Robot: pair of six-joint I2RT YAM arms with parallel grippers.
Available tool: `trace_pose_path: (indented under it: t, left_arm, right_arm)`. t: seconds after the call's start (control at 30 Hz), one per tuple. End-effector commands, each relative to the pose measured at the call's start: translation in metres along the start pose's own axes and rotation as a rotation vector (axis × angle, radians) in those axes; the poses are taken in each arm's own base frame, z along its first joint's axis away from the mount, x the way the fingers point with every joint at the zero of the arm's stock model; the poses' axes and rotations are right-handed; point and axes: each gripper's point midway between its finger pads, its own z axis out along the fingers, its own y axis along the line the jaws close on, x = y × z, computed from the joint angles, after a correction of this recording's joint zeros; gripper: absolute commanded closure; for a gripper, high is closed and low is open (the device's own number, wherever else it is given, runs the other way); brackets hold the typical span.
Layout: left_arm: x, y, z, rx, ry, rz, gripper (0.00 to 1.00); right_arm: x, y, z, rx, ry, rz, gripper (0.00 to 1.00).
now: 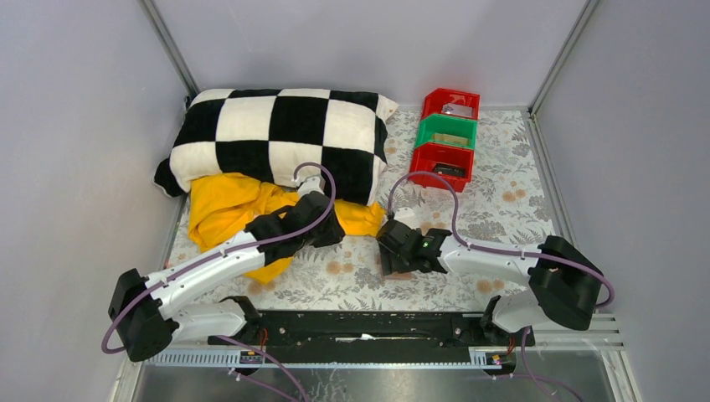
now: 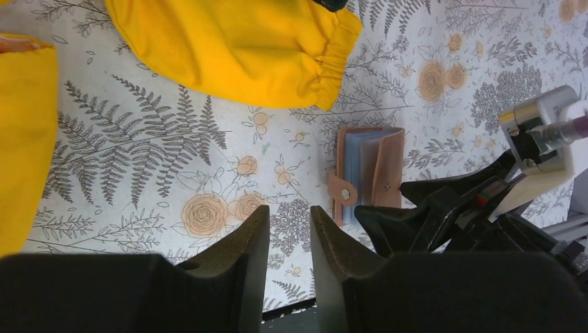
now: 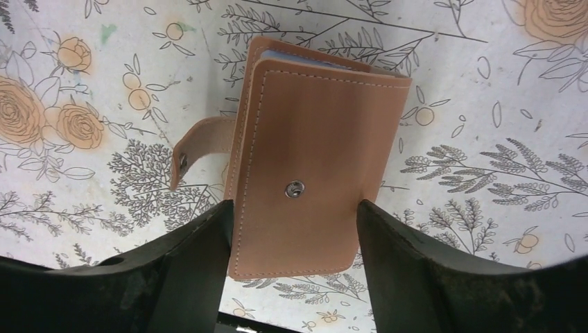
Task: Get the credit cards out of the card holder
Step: Open the card holder at the center of the board.
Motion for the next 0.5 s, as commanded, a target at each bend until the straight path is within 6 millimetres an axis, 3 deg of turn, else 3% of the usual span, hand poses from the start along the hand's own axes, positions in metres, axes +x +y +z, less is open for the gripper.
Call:
trace_pose_path:
  t: [0.0,0.23,0.47]
  left_arm:
    - [0.000,-0.011,0.001,0.050,0.012,0.002,0.68]
    - [0.002,-0.019,0.004,0.076,0.033,0.024,0.68]
    - [0.010,-0.036,0.010,0.144,0.092,0.064,0.68]
  right_arm:
    - [-0.005,-0.015,-0.005,0.059,-0.049,-0.007,0.33]
    - [-0.024,-0.026,-0.036,0.037,-0.171,0.046,0.78]
    - [-0.032,-0.050,-0.052,0.062,-0.226,0.105,0.92]
